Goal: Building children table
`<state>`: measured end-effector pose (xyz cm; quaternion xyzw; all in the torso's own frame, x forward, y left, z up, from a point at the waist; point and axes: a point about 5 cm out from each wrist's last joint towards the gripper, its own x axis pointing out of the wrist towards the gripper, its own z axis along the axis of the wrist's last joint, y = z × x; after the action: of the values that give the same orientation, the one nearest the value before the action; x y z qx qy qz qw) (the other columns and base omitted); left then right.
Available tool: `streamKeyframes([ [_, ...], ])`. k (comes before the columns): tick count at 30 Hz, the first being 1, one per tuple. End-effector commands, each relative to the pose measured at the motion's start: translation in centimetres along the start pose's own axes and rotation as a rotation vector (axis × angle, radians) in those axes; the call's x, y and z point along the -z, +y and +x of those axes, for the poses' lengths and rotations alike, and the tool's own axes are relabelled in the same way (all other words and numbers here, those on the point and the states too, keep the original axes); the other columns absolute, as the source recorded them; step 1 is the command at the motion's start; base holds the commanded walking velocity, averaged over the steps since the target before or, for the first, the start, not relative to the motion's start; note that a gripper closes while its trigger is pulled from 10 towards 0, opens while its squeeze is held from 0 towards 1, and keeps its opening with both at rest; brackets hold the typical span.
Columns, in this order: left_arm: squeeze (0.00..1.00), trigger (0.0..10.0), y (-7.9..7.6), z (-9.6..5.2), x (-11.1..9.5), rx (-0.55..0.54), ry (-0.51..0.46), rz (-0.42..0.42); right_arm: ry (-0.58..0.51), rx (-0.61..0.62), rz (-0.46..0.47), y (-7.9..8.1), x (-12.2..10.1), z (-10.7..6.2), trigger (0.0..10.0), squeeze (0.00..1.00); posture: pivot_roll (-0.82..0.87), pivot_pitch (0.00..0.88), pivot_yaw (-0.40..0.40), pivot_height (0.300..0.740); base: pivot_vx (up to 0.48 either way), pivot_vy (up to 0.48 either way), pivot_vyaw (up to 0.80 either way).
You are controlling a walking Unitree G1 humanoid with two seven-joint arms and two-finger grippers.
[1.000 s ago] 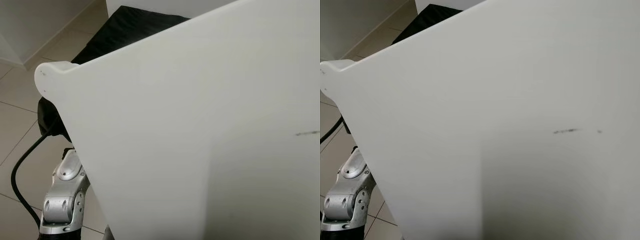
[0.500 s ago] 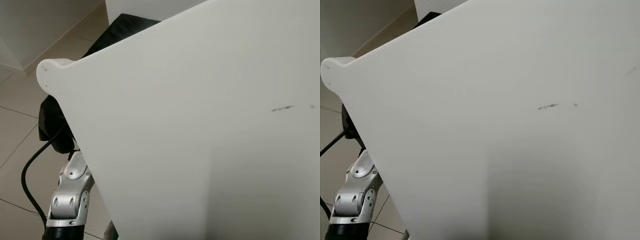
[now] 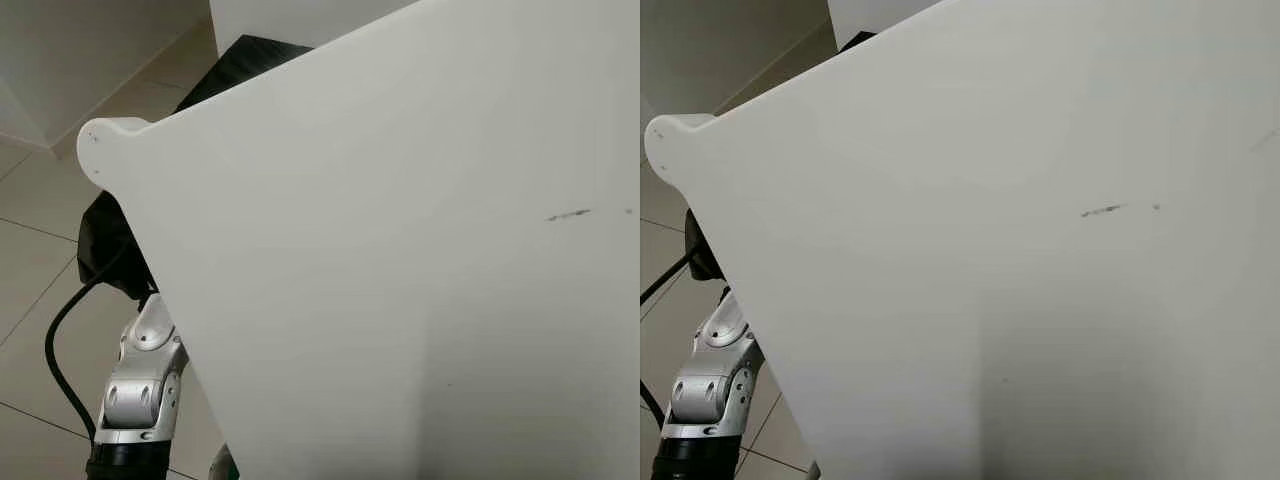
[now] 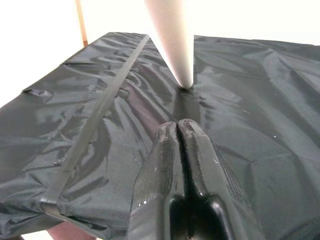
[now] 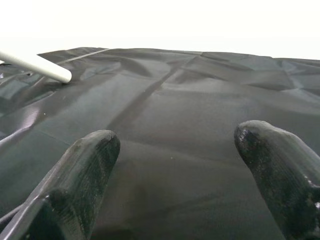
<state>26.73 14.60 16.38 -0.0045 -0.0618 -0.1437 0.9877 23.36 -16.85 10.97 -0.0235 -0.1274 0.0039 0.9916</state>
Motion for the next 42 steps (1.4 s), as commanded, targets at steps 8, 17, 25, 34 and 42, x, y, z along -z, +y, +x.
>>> streamKeyframes([
  [8, 0.00, 10.0, -0.7, 0.2, -1.0, 0.002, -0.068, 0.007, -0.032, -0.031, 0.016, 0.6, -0.5, 0.9, 10.0, 0.00, 0.08, 0.027, -0.009, 0.740, 0.000, 0.000, 0.00],
  [17, 0.00, 10.0, -0.7, 0.1, -1.1, -0.008, -0.082, 0.016, -0.038, -0.043, 0.016, 0.7, -0.6, 1.0, 10.0, 0.00, 0.08, 0.032, -0.016, 0.740, 0.000, 0.000, 0.00],
  [25, 0.00, 10.0, -0.9, 0.1, -1.2, -0.011, -0.088, 0.015, -0.044, -0.047, 0.018, 0.7, -0.7, 1.2, 10.0, 0.00, 0.08, 0.034, -0.022, 0.740, 0.000, 0.000, 0.00],
  [34, 0.00, 10.0, -1.0, 0.1, -1.3, -0.010, -0.096, 0.022, -0.050, -0.052, 0.015, 0.6, -0.8, 1.4, 10.0, 0.00, 0.08, 0.027, -0.026, 0.740, 0.000, 0.000, 0.00],
  [42, 0.00, 10.0, -1.1, 0.2, -1.3, -0.003, -0.101, 0.032, -0.054, -0.059, 0.013, 0.6, -0.8, 1.6, 10.0, 0.00, 0.08, 0.006, -0.027, 0.740, 0.000, 0.000, 0.00],
])
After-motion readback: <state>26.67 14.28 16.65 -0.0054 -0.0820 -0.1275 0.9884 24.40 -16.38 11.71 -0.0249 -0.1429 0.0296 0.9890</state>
